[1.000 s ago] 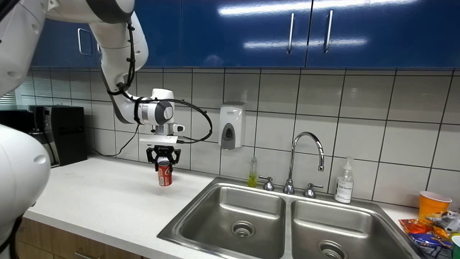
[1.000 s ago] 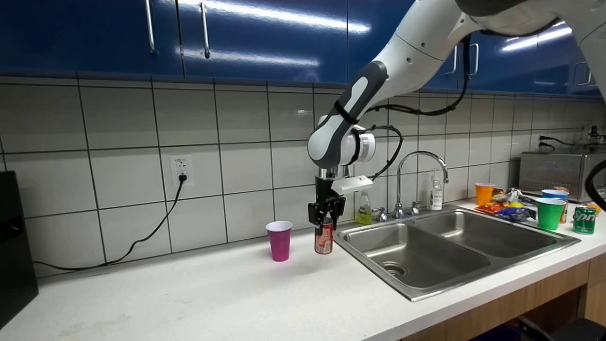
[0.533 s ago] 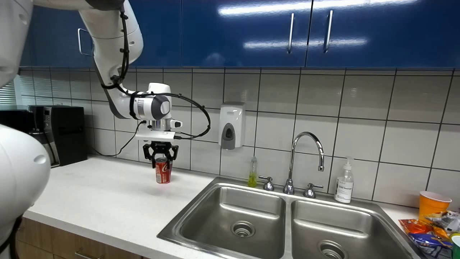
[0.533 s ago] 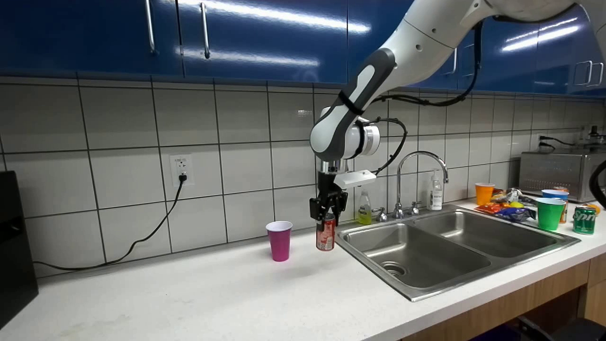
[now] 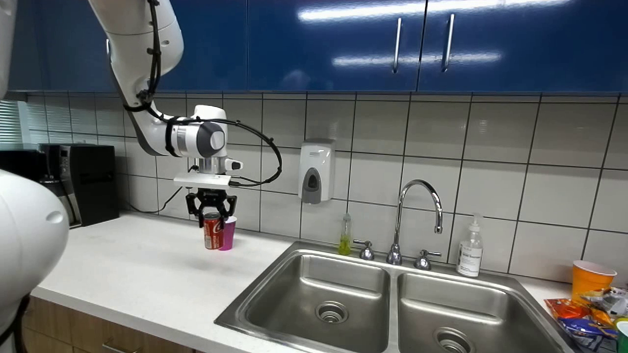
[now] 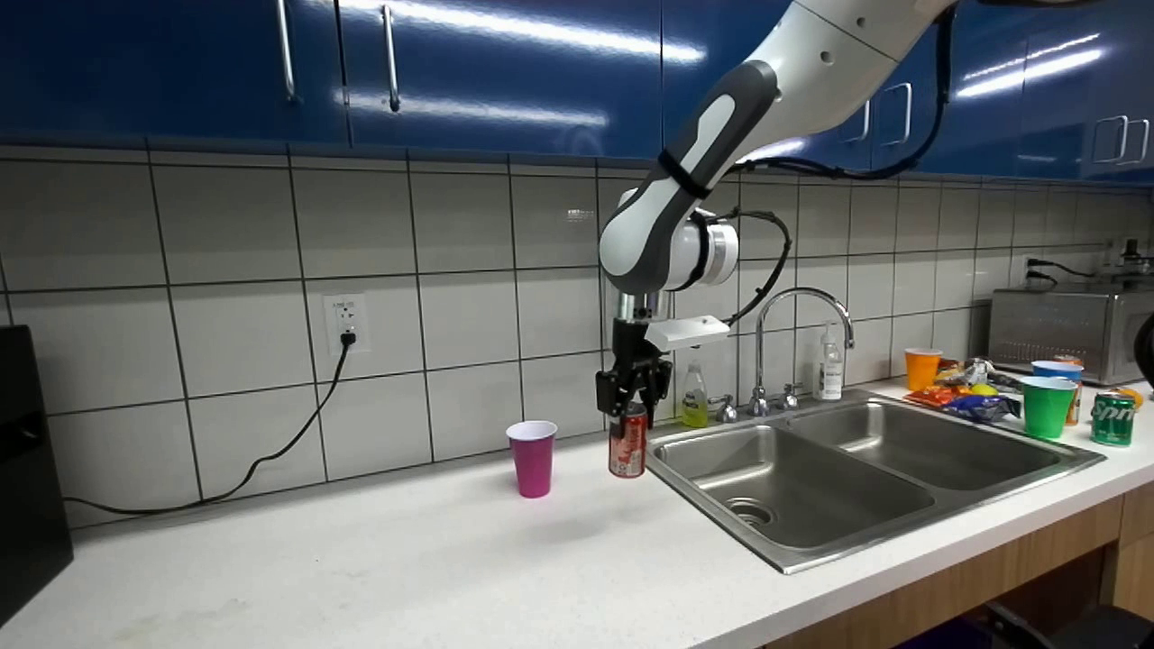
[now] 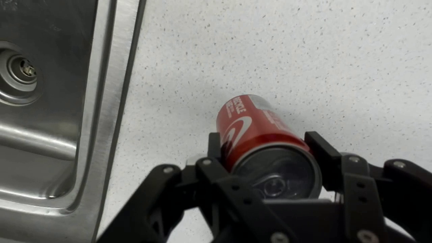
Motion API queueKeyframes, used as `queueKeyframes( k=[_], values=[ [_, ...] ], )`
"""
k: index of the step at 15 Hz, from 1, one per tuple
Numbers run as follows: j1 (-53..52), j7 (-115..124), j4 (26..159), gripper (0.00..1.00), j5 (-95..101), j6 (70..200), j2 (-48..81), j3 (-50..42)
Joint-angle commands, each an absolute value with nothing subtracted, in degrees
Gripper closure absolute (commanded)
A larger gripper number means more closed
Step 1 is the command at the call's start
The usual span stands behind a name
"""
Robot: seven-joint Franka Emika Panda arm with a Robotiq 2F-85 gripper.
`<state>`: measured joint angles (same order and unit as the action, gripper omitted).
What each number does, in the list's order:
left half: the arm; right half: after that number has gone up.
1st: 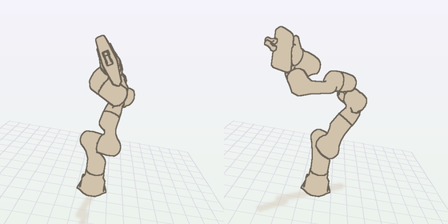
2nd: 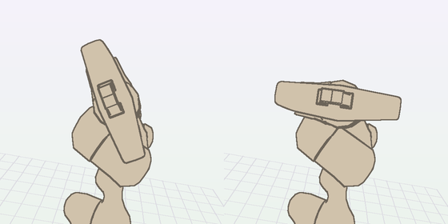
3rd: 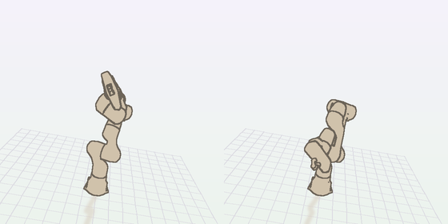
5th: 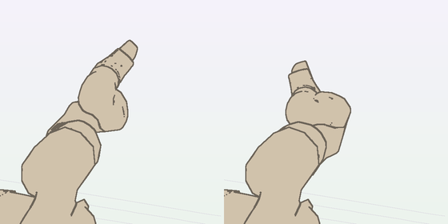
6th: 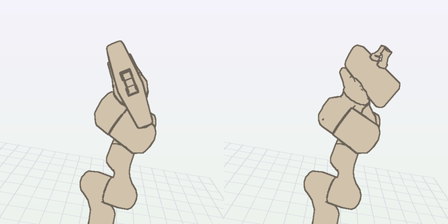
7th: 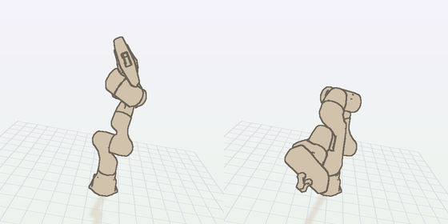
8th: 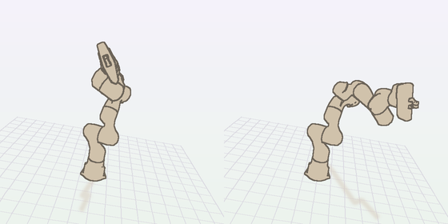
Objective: Put the red can in the sink.
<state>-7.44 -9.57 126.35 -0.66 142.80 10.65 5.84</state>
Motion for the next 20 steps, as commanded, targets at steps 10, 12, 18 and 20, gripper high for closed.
queueKeyframes(
  k=[10,12,18,20],
  values=[
    [-7.3,-7.9,136.7,0.61,-7.2,138.9,-4.4,6.4],
    [-7.3,-7.7,137.7,0.61,-7.7,138.6,-5.7,6.3],
    [-7.4,-7.6,139.6,0.61,-7.7,137.7,-8.1,5.9],
    [-7.3,-7.4,140.1,0.61,-7.6,137.6,-8.6,5.8]
  ],
)
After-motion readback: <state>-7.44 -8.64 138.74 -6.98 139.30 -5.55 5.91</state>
